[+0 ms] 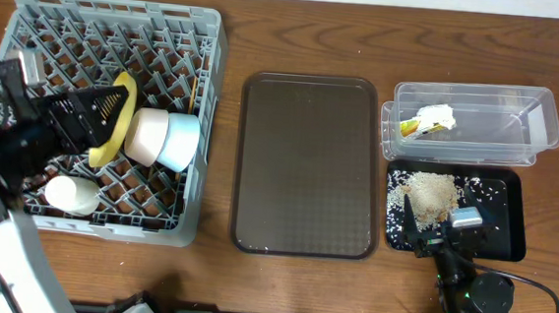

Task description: Sort waste into correct bins and load items into the dishwasher

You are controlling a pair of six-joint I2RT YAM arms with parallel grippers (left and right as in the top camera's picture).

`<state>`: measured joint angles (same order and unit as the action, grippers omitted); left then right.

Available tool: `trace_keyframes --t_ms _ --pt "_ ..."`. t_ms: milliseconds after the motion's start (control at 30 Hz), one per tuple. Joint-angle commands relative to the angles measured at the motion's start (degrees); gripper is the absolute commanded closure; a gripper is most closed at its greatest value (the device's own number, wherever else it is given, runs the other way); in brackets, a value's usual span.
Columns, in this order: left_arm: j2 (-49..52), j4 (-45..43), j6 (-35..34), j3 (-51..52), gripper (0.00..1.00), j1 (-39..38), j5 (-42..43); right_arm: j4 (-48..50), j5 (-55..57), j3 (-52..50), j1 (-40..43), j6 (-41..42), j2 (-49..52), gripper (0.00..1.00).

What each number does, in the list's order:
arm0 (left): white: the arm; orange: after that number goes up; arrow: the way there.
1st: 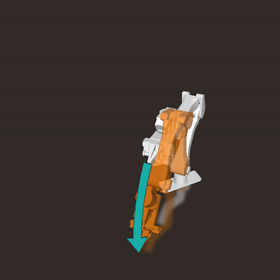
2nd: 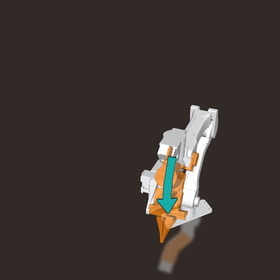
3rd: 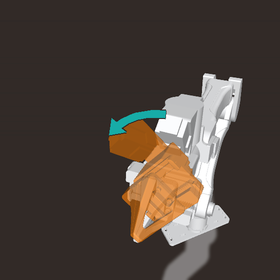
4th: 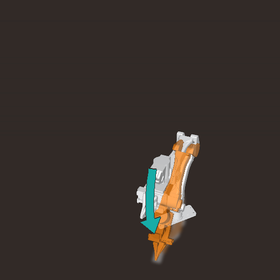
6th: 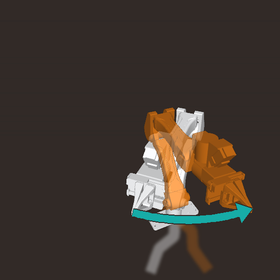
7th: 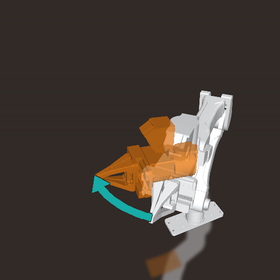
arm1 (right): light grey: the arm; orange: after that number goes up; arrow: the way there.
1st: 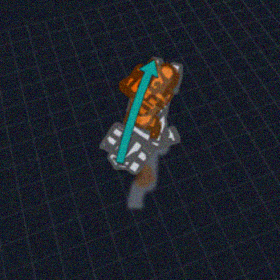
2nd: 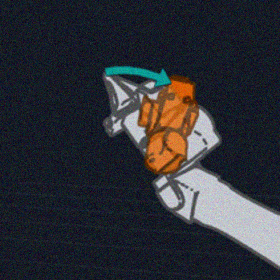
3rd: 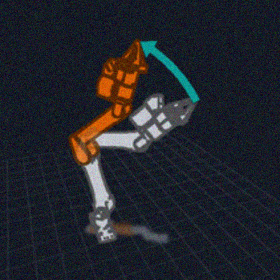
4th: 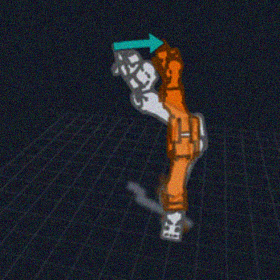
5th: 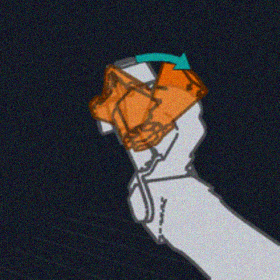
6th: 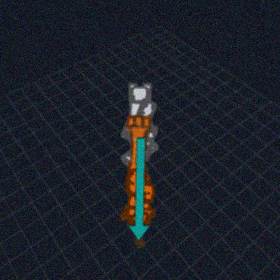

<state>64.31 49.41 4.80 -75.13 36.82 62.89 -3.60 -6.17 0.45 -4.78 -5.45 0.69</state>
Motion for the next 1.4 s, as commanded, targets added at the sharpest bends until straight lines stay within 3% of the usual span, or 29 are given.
trace_keyframes --t_ms 0,267,567,800,1033,1100,1367 --pt "-4.9 0.3 -6.1 -1.2 0.08 0.2 1.0 -0.1 0.2 -0.1 0.3 0.1 -0.3 0.01" --pt "-14.0 0.3 -6.1 -1.2 0.06 0.2 1.0 -0.1 0.2 -0.1 0.3 0.1 -0.3 0.01" --pt "-16.3 1.1 -5.5 -1.0 0.05 -3.3 -1.6 -0.1 0.2 -0.1 0.3 0.1 -0.3 0.01" --pt "-14.9 -0.7 -6.2 3.9 0.04 -22.4 -26.6 -0.1 0.2 -0.1 0.3 0.1 -0.3 0.01" --pt "-16.5 -11.3 -6.2 9.7 0.04 -42.9 -54.9 -0.1 0.2 -0.1 0.3 0.1 -0.3 0.01" --pt "-17.4 -15.3 -6.2 12.7 0.04 -44.9 -58.4 -0.1 0.2 -0.1 0.3 0.0 -0.3 0.01" --pt "-27.4 -39.1 -5.5 32.7 0.04 -44.9 -58.5 -0.1 0.2 -0.1 0.3 0.1 -0.3 0.01"
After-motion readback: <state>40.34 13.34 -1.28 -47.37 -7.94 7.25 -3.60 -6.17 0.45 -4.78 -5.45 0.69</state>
